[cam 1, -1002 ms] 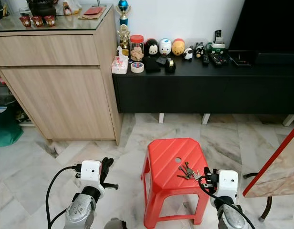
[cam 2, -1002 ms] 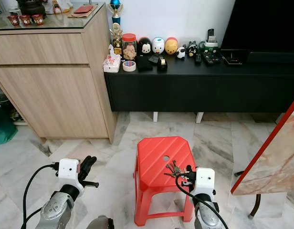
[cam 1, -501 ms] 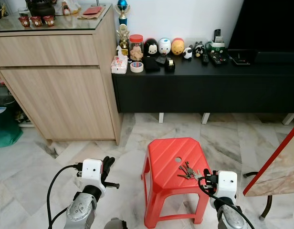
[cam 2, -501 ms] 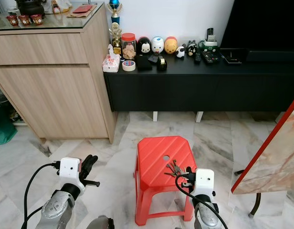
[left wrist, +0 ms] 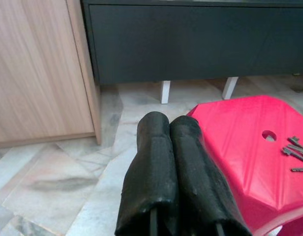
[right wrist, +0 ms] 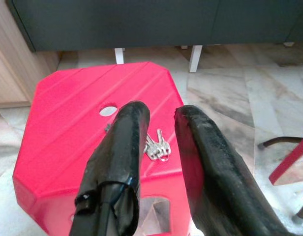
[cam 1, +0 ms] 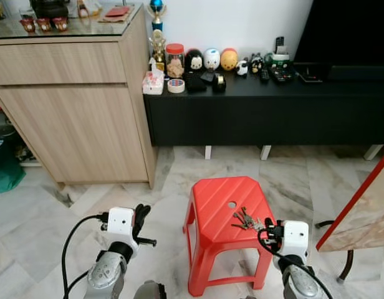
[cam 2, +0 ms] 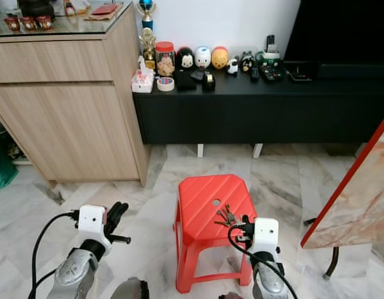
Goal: Hang keys on a hook
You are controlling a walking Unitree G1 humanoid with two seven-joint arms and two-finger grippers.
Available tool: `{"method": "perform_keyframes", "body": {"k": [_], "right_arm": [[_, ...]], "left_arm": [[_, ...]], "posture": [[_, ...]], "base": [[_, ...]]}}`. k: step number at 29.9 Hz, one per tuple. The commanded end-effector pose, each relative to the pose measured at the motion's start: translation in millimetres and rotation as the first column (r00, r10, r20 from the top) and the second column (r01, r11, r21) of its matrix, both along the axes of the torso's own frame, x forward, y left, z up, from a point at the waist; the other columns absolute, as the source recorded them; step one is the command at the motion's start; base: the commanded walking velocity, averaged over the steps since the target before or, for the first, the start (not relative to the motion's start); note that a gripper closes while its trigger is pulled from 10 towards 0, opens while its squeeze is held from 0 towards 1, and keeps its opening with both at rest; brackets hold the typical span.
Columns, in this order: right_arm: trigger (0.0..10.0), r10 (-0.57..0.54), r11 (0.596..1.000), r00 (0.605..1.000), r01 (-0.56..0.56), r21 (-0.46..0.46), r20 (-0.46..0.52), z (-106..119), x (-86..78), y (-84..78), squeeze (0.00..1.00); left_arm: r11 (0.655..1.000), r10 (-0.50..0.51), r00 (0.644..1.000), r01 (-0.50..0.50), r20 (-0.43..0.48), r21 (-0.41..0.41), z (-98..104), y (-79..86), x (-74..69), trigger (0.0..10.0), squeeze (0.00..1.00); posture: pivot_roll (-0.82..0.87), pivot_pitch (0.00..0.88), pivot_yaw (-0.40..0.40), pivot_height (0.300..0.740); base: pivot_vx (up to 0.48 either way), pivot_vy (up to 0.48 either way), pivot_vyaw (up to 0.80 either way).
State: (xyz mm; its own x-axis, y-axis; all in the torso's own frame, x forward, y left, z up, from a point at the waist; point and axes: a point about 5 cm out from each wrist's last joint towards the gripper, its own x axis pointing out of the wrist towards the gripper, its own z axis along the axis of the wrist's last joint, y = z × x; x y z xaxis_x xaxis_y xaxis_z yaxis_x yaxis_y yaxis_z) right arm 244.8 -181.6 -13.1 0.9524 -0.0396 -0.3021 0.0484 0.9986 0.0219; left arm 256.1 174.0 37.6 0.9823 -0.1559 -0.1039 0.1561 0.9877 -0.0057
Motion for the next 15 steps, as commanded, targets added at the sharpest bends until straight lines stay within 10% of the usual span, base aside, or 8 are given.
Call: {"method": "perform_keyframes", "body": {"k": [1,15], "right_arm": [[10.0,-0.004,1.0,1.0,0.004,0.0,0.002,0.0,0.1,-1.2,0.0],[10.0,0.014,1.0,1.0,-0.014,0.0,0.014,2.2,1.3,0.1,0.0]], "left_arm": [[1.0,-0.009,1.0,0.009,0.003,-0.005,2.0,-2.2,1.3,10.0,0.0],[1.0,-0.014,1.0,0.014,-0.001,-0.006,1.2,-5.4,1.0,10.0,0.0]], "posture": [[0.01,0.0,-0.019,0.64],[0.01,0.0,-0.021,0.64]], "base": [[0.0,0.0,0.0],[0.0,0.0,0.0]]}}
